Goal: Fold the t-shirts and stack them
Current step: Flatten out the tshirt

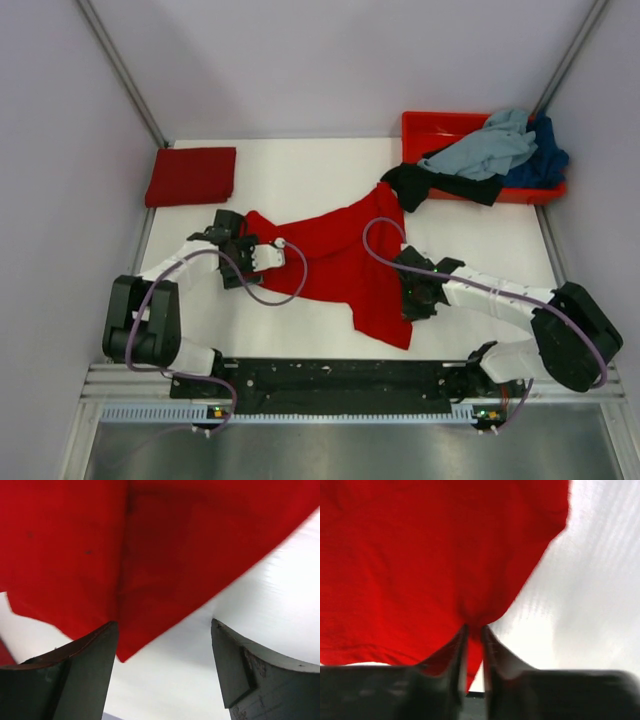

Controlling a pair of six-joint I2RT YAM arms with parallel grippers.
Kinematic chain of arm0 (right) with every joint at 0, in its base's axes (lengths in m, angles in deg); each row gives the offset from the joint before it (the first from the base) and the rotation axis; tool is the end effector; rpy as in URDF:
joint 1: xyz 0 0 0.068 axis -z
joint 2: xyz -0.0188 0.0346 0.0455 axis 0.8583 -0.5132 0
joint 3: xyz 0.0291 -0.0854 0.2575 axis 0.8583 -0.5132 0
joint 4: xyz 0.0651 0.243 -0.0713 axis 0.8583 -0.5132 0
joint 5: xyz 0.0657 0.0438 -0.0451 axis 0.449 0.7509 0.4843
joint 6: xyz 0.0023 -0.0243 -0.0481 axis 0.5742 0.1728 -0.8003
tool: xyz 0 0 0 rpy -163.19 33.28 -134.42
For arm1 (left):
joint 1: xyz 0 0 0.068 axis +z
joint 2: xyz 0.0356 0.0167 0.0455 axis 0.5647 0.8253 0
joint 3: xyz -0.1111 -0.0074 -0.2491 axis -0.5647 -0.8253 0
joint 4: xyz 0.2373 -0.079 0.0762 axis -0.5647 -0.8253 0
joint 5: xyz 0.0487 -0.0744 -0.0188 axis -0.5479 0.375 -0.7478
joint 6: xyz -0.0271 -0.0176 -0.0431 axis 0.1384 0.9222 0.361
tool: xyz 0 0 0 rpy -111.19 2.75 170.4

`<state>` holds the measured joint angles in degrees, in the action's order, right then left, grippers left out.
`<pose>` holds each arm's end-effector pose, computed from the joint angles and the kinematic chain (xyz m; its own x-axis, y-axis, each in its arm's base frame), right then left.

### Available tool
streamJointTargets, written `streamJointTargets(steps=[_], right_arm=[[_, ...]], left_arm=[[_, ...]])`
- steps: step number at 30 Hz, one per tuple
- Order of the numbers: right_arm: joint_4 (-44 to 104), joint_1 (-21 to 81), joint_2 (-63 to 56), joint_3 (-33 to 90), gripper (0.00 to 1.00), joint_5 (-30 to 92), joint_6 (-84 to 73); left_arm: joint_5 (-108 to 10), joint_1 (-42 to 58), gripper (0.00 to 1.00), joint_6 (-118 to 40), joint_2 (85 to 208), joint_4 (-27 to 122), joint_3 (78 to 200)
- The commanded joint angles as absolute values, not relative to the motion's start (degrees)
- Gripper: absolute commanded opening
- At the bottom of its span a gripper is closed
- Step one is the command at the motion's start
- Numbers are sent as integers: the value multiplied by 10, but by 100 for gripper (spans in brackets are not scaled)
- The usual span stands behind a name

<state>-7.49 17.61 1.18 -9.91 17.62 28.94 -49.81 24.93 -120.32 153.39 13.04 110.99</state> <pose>0.1590 0.1355 0.1559 -0.9718 0.0161 -0.2355 0.0004 0.9978 0.0662 0.2471 -0.0457 0.1663 -0.1283 0.9661 -0.2239 0.9457 0.1871 0.2656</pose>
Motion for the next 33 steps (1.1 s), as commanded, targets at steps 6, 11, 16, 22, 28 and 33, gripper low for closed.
streamJointTargets(steps=[6, 11, 16, 22, 28, 33], right_arm=[[34, 182, 61, -94, 0, 173, 290], [25, 235, 131, -83, 0, 173, 254], [-10, 261, 174, -72, 0, 164, 228], [-37, 262, 201, -43, 0, 143, 211], [-64, 265, 209, 15, 0, 134, 187], [-94, 266, 226, 116, 0, 125, 147]], left_arm=[[-488, 321, 77, -1283, 1591, 171, 1153], [-484, 340, 77, -1310, 1623, 141, 1175], [-502, 340, 75, -1306, 1665, 162, 1192], [-511, 340, 34, -1277, 1707, 119, 1224], [-540, 355, 0, -1203, 1678, 59, 1263], [-528, 361, 0, -1129, 1595, -60, 1365]])
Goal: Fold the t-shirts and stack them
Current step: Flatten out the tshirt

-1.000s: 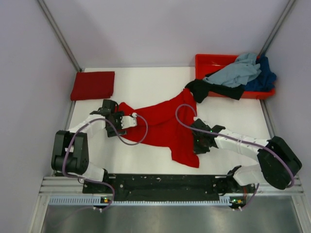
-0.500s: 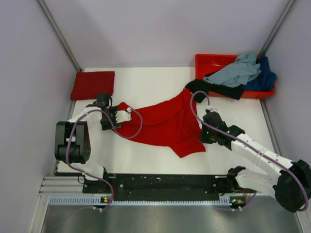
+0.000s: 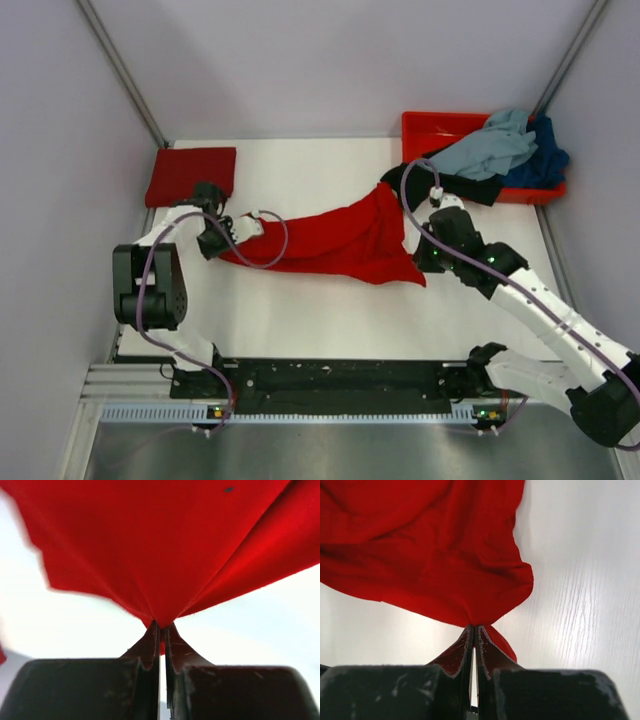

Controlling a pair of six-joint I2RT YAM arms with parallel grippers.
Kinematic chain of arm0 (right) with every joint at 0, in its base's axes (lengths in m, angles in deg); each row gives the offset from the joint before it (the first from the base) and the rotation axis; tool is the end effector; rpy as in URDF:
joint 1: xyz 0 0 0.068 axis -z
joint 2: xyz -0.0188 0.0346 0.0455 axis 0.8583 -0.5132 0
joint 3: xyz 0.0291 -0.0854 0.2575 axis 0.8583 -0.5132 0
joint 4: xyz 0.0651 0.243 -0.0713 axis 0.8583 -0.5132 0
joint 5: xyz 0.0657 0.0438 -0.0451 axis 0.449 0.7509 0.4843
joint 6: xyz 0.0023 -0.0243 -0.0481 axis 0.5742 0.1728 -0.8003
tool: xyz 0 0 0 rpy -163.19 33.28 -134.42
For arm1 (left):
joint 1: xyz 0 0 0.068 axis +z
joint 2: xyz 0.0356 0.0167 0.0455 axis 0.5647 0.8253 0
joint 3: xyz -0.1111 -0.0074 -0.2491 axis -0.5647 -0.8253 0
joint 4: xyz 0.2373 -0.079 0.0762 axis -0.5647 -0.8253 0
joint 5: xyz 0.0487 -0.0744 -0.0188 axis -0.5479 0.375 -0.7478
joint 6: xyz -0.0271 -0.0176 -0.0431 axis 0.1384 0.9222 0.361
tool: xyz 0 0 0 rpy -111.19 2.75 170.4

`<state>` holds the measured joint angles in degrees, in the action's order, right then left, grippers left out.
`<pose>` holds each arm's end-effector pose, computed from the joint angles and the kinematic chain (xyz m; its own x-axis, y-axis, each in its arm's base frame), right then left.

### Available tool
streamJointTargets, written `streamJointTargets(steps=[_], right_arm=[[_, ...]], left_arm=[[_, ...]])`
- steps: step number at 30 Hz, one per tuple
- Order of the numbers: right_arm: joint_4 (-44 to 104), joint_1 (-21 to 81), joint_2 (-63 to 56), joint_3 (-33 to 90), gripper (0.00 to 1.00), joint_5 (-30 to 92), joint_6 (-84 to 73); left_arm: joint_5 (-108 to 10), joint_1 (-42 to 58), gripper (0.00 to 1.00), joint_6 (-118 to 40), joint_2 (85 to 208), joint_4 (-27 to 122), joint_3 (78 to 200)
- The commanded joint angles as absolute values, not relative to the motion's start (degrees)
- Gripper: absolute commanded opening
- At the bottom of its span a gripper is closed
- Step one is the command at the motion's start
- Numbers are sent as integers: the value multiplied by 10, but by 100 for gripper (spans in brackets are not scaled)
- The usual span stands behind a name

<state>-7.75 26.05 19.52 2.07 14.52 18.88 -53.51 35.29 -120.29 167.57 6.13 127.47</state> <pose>0.1745 0.1067 0.2794 -0.7571 0.1176 -0.6426 -0.0628 0.9660 0.2508 0.3121 0.0027 0.1730 -0.3326 0.9323 -0.1419 0.9094 0.3569 0.2135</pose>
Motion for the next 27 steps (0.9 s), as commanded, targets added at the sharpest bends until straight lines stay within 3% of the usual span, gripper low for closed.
streamJointTargets(steps=[1, 5, 13, 20, 23, 27], right_arm=[[-103, 266, 230, 138, 0, 124, 135], [-133, 266, 258, 246, 0, 110, 104], [-180, 266, 299, 427, 0, 123, 65], [-194, 266, 329, 513, 0, 142, 65], [-193, 266, 328, 513, 0, 151, 69], [-184, 266, 307, 469, 0, 175, 71]], left_arm=[[-520, 364, 0, -1115, 1579, -90, 1394], [-519, 368, 0, -1078, 1504, -183, 1487], [-604, 371, 0, -1052, 1358, -177, 1581], [-585, 370, 0, -1032, 1341, -269, 1719], [-510, 371, 0, -1034, 1333, -294, 1695], [-428, 368, 0, -1039, 1327, -256, 1555]])
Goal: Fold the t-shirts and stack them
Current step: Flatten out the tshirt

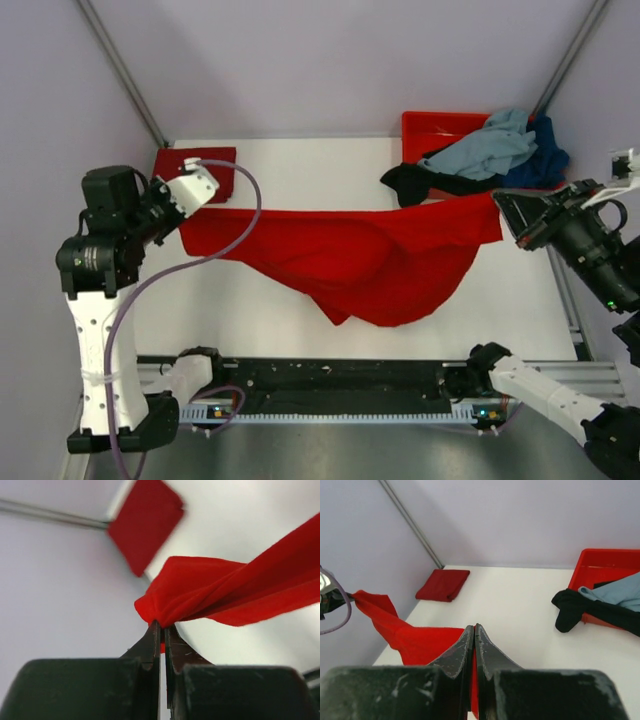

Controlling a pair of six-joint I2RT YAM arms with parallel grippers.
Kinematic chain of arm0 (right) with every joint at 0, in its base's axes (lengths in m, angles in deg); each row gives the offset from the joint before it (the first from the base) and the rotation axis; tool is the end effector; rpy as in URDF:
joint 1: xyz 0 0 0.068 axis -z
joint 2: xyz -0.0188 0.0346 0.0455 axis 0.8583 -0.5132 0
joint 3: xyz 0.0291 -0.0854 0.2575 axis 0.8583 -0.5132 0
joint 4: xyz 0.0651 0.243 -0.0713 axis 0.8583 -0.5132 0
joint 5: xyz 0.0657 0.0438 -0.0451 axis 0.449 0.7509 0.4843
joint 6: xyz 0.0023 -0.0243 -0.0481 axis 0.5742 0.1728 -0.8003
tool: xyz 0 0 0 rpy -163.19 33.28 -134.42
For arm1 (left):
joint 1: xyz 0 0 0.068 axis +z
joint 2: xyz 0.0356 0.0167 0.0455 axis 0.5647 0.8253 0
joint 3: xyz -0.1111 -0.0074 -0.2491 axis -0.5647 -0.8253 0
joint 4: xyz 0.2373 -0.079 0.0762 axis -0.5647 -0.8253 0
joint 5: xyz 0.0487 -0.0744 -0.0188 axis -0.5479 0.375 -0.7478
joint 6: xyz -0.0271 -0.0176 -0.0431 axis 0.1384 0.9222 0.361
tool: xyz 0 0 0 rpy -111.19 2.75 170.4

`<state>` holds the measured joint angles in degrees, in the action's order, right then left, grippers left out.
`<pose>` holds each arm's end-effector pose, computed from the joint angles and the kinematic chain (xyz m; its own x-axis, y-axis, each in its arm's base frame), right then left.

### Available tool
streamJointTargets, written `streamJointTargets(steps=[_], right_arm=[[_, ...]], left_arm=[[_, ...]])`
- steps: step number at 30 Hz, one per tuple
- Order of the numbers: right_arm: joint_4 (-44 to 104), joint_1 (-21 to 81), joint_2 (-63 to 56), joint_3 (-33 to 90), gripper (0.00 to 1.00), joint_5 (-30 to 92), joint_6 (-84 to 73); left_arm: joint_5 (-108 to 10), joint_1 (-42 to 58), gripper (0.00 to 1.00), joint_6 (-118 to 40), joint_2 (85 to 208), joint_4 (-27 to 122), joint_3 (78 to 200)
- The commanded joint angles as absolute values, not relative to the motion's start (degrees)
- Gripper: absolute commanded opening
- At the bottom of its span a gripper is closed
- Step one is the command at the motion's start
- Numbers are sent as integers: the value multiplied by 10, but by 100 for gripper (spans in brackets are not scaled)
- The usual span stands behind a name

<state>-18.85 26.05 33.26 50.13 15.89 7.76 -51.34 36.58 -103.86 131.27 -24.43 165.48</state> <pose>0.0343 0.0164 0.5357 -0.0980 0.3427 -0.9343 -0.4165 0.8385 0.3513 0.1394 0.0017 0.4842 -0.2760 0.7899 -0.5477 0.4512 0.6096 0.6518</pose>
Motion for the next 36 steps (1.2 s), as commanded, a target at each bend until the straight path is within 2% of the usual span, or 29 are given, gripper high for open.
streamJointTargets(steps=[1, 4, 9, 11, 19, 22, 26, 32, 36], right_arm=[[-180, 266, 299, 453, 0, 179, 71], [-173, 266, 283, 400, 0, 173, 73], [-129, 266, 274, 281, 0, 181, 91], [-123, 266, 269, 251, 0, 173, 93], [-111, 266, 263, 216, 0, 149, 87], [-111, 266, 265, 216, 0, 144, 85], [-110, 266, 265, 215, 0, 136, 77], [-109, 266, 263, 212, 0, 133, 72], [-109, 266, 262, 210, 0, 129, 68]], left_arm=[[-406, 368, 0, -1053, 1332, -265, 1527], [-359, 323, 3, -1112, 1348, -329, 1436], [-360, 167, 44, -1142, 1323, -317, 1236], [-360, 152, 50, -1147, 1335, -301, 1198], [-446, 147, 54, -1046, 1432, -148, 1170], [-455, 158, 53, -1042, 1454, -145, 1201], [-414, 176, 60, -1073, 1461, -170, 1241], [-419, 192, 64, -1136, 1472, -170, 1233], [-422, 194, 62, -1157, 1510, -201, 1240]])
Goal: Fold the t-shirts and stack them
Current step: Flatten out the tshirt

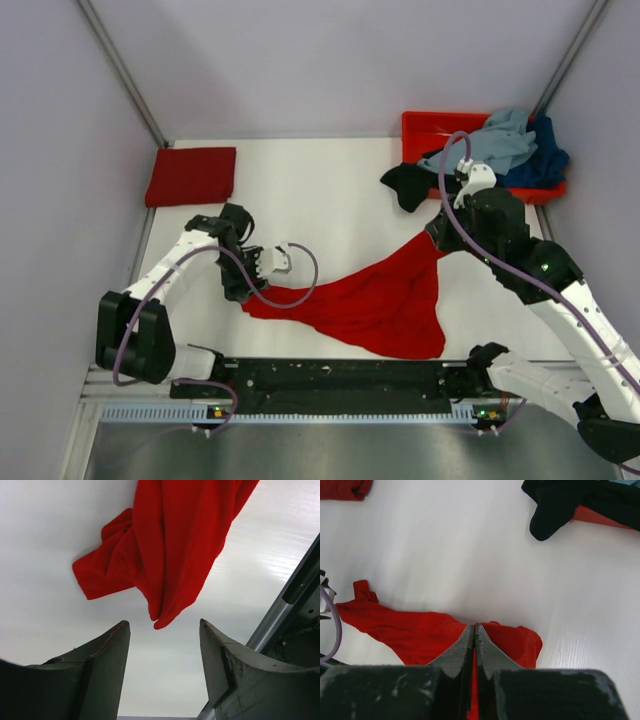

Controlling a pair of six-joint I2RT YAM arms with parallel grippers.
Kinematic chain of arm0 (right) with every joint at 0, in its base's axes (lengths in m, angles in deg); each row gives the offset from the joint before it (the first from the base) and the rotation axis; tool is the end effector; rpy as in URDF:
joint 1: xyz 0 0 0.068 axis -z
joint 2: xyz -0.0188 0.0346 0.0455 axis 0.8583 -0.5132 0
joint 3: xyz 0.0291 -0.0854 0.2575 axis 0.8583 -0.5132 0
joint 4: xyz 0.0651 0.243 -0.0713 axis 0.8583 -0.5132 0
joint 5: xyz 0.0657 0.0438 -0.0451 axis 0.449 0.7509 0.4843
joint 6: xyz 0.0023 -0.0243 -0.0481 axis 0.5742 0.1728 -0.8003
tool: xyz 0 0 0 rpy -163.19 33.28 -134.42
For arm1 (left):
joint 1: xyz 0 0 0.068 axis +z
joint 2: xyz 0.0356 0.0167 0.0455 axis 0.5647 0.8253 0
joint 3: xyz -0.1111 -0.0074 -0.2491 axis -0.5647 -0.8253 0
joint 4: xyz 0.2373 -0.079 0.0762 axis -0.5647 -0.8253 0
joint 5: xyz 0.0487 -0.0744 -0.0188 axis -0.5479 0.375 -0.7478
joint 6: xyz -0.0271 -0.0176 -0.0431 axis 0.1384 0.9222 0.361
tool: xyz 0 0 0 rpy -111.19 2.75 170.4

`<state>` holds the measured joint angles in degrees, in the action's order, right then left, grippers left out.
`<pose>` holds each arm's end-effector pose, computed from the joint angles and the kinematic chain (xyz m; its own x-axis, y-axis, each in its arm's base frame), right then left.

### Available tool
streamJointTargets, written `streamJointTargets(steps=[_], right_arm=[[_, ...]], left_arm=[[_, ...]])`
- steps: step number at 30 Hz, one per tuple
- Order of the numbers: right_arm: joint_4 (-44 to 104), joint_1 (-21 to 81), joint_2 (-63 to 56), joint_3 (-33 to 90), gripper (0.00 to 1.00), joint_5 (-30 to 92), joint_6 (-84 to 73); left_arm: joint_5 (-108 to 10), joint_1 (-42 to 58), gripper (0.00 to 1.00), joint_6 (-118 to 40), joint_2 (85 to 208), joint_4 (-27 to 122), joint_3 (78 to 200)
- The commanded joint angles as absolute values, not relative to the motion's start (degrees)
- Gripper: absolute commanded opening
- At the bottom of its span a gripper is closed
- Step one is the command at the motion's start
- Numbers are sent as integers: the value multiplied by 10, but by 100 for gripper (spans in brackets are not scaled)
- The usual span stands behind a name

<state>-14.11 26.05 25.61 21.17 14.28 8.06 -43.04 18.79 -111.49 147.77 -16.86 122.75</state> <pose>0.1455 0.0877 0.3962 -0.5181 0.0731 -0.8522 -0.2507 0.9396 0.2331 0.2130 -0.0684 0.2305 -0.2104 0.9408 -0.2657 0.9767 0.2137 -0.0167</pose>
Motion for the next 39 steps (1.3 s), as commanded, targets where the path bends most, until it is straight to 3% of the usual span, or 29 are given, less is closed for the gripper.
streamJointTargets(steps=[1, 6, 11, 18, 29, 36, 39], right_arm=[[-109, 267, 263, 210, 0, 129, 68], [-108, 267, 262, 209, 0, 132, 66], [-108, 267, 269, 210, 0, 129, 64], [-109, 268, 272, 220, 0, 111, 57], [-113, 273, 280, 405, 0, 44, 1], [-114, 273, 300, 482, 0, 76, -15], [-114, 272, 298, 473, 0, 106, -8]], left_arm=[[-425, 194, 60, -1158, 1518, -201, 1239], [-441, 197, 51, -1158, 1547, -178, 1232], [-440, 198, 0, -1151, 1562, -196, 1249], [-478, 211, 0, -1087, 1516, -208, 1292], [-645, 292, 0, -995, 1401, -162, 1569], [-650, 292, 0, -1003, 1339, -158, 1615], [-654, 292, 0, -998, 1314, -98, 1574]])
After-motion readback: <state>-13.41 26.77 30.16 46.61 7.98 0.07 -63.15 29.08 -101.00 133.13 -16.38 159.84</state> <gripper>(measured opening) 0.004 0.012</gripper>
